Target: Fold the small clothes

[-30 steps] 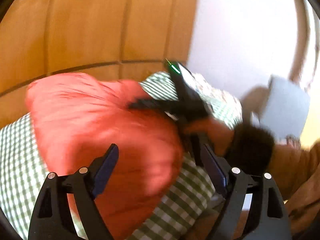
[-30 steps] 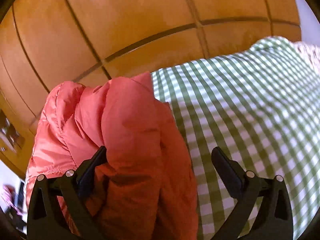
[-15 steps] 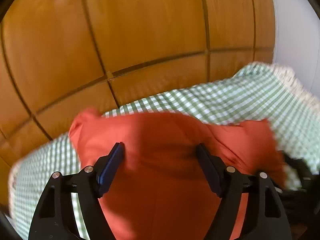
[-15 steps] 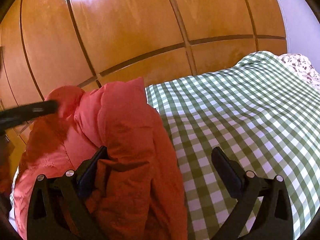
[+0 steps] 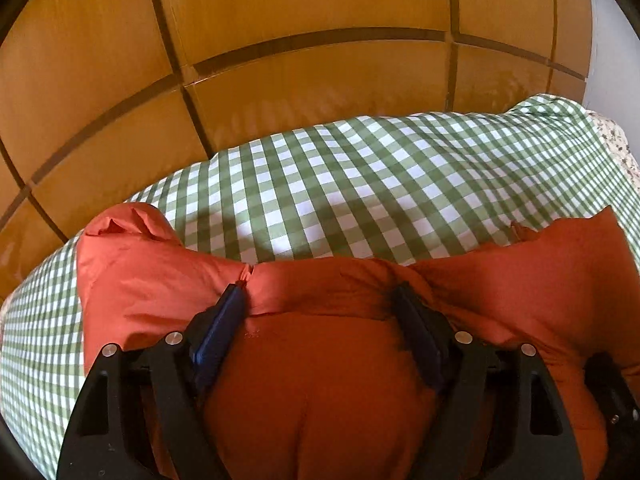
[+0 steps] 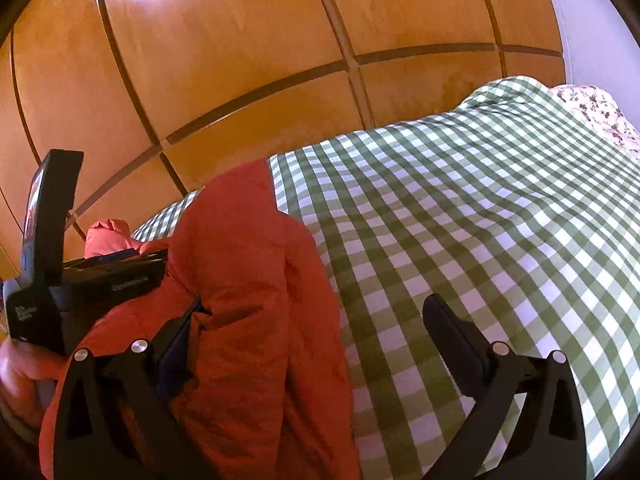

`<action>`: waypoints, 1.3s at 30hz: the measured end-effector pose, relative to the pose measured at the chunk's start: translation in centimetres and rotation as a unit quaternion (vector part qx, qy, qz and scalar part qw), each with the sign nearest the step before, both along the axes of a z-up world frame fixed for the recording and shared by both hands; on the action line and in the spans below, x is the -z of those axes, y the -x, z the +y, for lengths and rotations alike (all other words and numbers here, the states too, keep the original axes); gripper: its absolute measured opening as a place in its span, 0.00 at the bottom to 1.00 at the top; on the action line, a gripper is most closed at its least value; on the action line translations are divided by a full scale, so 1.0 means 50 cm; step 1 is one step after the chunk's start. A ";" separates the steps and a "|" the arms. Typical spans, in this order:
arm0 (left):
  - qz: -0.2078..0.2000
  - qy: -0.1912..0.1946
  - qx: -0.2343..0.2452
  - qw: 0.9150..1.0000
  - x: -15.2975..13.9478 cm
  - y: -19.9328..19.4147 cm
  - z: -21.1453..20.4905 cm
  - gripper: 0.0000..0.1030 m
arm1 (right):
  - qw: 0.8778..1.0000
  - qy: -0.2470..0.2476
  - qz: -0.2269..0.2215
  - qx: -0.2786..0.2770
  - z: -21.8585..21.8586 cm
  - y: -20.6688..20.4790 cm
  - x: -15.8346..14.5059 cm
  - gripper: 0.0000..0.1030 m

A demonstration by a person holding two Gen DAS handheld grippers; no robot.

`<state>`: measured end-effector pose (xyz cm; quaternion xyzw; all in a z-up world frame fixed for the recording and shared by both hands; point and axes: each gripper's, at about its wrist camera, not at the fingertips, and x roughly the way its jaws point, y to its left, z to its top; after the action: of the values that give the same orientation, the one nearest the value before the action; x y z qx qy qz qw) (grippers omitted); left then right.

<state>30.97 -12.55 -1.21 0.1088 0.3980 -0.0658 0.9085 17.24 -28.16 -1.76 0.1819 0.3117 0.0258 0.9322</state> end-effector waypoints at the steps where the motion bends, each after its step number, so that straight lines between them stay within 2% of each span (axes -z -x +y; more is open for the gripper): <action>1: -0.005 -0.003 -0.001 1.000 0.002 0.002 -0.002 0.75 | 1.000 -0.001 0.000 0.000 0.000 0.001 0.003 0.98; 11: -0.039 -0.014 -0.010 0.999 -0.022 0.049 0.014 0.77 | 1.000 0.000 -0.010 -0.010 0.006 0.012 0.010 0.98; 19: -0.038 -0.001 -0.010 0.999 -0.046 0.100 0.034 0.83 | 1.000 0.000 -0.010 -0.016 0.008 0.015 0.010 0.98; 22: -0.045 0.012 0.001 0.999 -0.072 0.166 0.049 0.89 | 0.999 0.032 0.005 -0.016 0.014 0.030 -0.013 0.98; 24: -0.054 0.031 0.020 0.998 -0.086 0.236 0.063 0.92 | 0.998 0.058 0.016 -0.005 0.014 0.055 -0.045 0.98; 26: -0.061 0.054 0.043 0.996 -0.085 0.302 0.075 0.92 | 0.998 0.057 0.012 0.005 0.008 0.087 -0.075 0.98; 28: -0.069 0.071 0.055 0.994 -0.072 0.356 0.087 0.92 | 0.999 0.042 -0.013 0.005 0.002 0.137 -0.105 0.98; 30: -0.080 0.093 0.064 0.990 -0.054 0.403 0.102 0.92 | 0.999 0.044 -0.011 0.001 0.008 0.169 -0.114 0.98; 32: -0.089 0.102 0.068 0.988 -0.040 0.424 0.108 0.92 | 0.999 0.053 -0.001 -0.009 0.020 0.186 -0.109 0.98; 34: -0.088 0.096 0.070 0.989 -0.036 0.421 0.103 0.92 | 0.998 0.064 0.012 -0.015 0.032 0.192 -0.090 0.98; 37: -0.079 0.098 0.069 0.990 -0.034 0.409 0.088 0.94 | 0.994 0.098 0.034 0.017 0.026 0.181 -0.056 0.98; 39: -0.073 0.078 0.081 0.991 -0.026 0.401 0.063 0.95 | 0.991 0.121 0.049 0.028 0.015 0.164 -0.023 0.98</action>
<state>10.92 -9.41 0.10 0.0736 0.3145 -0.1621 0.9324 9.02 -27.42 -0.59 0.0775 0.3530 -0.0471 0.9312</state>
